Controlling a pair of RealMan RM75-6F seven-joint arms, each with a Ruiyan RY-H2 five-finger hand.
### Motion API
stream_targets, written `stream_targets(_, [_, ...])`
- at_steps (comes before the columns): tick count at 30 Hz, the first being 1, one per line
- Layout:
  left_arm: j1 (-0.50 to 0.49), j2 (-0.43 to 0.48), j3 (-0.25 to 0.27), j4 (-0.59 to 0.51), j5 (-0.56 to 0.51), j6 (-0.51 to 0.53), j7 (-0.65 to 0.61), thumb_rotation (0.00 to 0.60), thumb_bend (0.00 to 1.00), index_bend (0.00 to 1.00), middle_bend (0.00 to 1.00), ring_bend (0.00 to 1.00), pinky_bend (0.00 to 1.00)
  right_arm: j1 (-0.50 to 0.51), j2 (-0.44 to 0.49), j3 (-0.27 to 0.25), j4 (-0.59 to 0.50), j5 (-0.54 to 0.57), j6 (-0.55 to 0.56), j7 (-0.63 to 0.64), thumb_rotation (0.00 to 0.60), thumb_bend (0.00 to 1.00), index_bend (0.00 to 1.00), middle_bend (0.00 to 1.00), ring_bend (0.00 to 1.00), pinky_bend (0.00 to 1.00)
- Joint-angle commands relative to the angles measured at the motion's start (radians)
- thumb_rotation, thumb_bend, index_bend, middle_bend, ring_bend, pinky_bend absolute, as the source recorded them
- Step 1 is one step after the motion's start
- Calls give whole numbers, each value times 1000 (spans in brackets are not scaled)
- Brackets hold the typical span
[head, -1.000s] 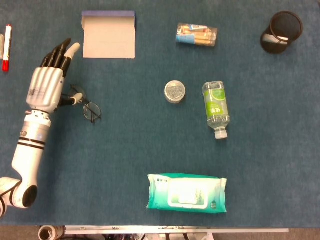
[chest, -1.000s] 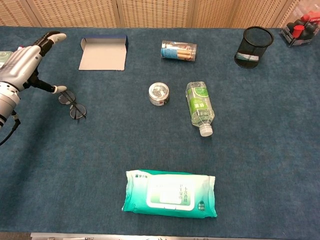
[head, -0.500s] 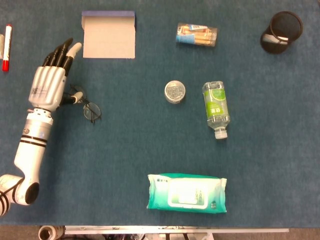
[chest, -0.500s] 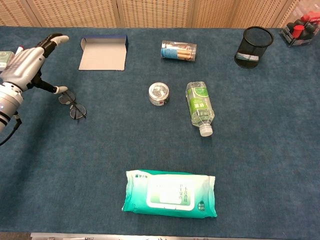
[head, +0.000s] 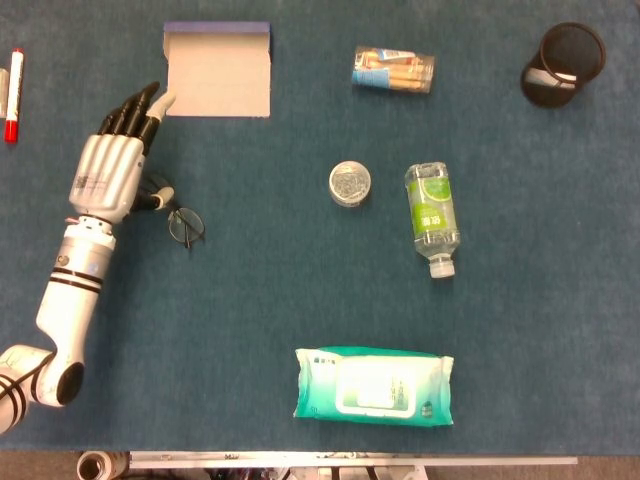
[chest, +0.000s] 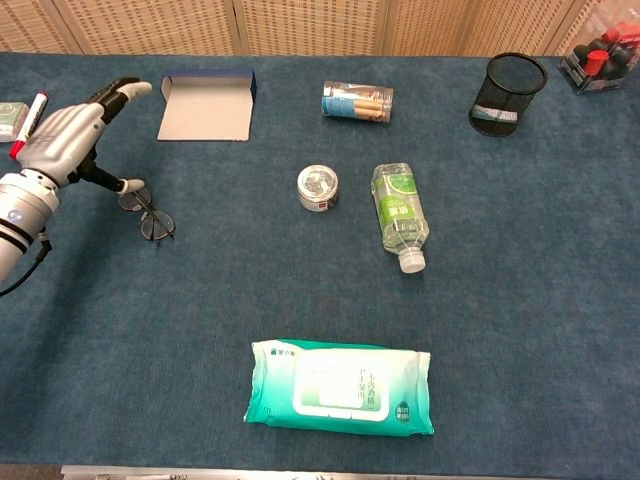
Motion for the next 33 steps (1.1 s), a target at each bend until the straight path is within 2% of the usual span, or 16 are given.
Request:
stream_targets(1, [-4,-7,4,12,2,-9,-4,600,0,0,22,69,138,-1,1,0,0,0,1,1,600,408,566,466,335,305])
stream_targets(26, [-33,-74,26,110,12,-58,-34,600,0,0,22,69,138,-3,3,-2,-3,-7,6,6,600,408,566,466,335,305])
stream_targets(33, [-27,-58,26,84,19,-37,-49,600,0,0,22,69,138,0,2,-1,-1,-3,-1,7,600,409,566,466,335,305])
